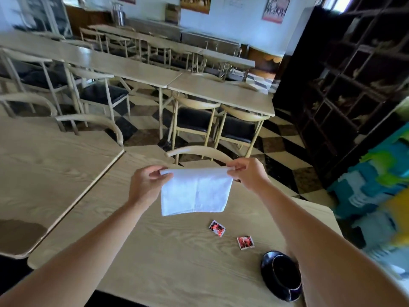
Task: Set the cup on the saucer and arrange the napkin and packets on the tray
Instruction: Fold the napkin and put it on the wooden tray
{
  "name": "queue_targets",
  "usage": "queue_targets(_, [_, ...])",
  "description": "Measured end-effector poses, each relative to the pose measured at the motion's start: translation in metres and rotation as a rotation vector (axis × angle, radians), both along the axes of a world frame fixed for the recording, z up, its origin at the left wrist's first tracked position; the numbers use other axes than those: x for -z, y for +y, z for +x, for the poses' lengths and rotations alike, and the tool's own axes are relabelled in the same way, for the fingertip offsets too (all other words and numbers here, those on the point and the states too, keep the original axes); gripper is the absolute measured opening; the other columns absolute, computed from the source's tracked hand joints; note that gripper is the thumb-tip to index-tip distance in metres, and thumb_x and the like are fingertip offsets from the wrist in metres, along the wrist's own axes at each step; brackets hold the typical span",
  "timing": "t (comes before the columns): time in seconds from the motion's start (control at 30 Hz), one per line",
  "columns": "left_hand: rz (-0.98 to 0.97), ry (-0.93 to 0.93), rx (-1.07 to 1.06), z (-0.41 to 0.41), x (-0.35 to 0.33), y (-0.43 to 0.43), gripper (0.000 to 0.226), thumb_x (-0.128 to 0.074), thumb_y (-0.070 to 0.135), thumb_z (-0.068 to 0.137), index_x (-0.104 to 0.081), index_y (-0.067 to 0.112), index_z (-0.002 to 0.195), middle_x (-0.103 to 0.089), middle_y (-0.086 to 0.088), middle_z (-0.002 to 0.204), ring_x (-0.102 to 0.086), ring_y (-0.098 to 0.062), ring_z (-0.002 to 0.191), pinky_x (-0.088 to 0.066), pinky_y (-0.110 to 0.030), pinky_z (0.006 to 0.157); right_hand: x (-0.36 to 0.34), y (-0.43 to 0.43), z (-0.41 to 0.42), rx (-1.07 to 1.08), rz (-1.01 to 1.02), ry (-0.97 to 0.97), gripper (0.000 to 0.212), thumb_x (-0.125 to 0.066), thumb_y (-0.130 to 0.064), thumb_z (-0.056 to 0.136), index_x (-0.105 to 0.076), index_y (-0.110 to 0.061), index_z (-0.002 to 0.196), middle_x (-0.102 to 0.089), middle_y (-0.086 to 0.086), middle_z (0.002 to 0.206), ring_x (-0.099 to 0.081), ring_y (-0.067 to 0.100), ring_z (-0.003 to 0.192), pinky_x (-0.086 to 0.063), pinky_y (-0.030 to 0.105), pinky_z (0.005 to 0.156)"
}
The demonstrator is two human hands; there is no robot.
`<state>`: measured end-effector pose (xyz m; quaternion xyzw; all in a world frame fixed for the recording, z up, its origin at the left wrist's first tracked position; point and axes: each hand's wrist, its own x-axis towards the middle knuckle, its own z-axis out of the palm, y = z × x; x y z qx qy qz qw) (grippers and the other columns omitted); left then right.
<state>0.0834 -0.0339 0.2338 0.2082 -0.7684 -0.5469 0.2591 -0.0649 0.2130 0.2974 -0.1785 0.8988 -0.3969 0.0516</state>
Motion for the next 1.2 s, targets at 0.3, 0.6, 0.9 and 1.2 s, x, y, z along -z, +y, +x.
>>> queue_targets(0.3, [-0.337, -0.027, 0.167, -0.014, -0.081, 0.006, 0.009, -0.08, 0.041, 0.073, -0.072, 0.038, 0.071, -0.071, 0.02, 0.068, -0.065, 0.001, 0.068, -0.047, -0.026, 0.059, -0.02, 0.043, 0.011, 0.048, 0.016, 0.042, 0.005, -0.076, -0.034, 0.082, -0.075, -0.031, 0.085, -0.065, -0.018, 0.074, -0.06, 0.0, 0.062, -0.038, 0.007, 0.047])
queue_targets(0.6, [0.017, -0.033, 0.28, -0.011, -0.115, 0.015, 0.027, -0.074, 0.05, 0.075, -0.076, 0.028, 0.09, -0.076, -0.001, 0.091, -0.07, -0.021, 0.087, -0.052, -0.037, 0.077, -0.037, 0.057, 0.017, -0.058, -0.332, -0.221, 0.009, -0.061, -0.03, 0.092, -0.067, -0.028, 0.085, -0.075, 0.0, 0.087, -0.073, 0.018, 0.085, -0.062, 0.033, 0.074])
queue_targets(0.9, [0.23, -0.327, 0.346, 0.005, -0.072, 0.001, 0.015, -0.077, 0.027, 0.08, -0.078, 0.016, 0.09, -0.078, -0.011, 0.091, -0.075, -0.025, 0.077, -0.058, -0.032, 0.058, -0.004, 0.056, 0.03, -0.117, -0.2, -0.395, 0.008, -0.062, -0.014, 0.095, -0.066, -0.008, 0.098, -0.076, 0.011, 0.075, -0.076, 0.025, 0.07, -0.061, 0.03, 0.055])
queue_targets(1.2, [0.36, -0.762, 0.458, 0.025, 0.05, -0.029, 0.027, -0.074, 0.021, 0.084, -0.071, 0.006, 0.106, -0.075, -0.015, 0.095, -0.073, -0.028, 0.079, -0.06, -0.035, 0.066, 0.1, 0.02, 0.036, -0.194, 0.019, -0.673, 0.014, -0.056, -0.008, 0.098, -0.058, 0.003, 0.107, -0.067, 0.027, 0.092, -0.071, 0.039, 0.08, -0.061, 0.049, 0.068])
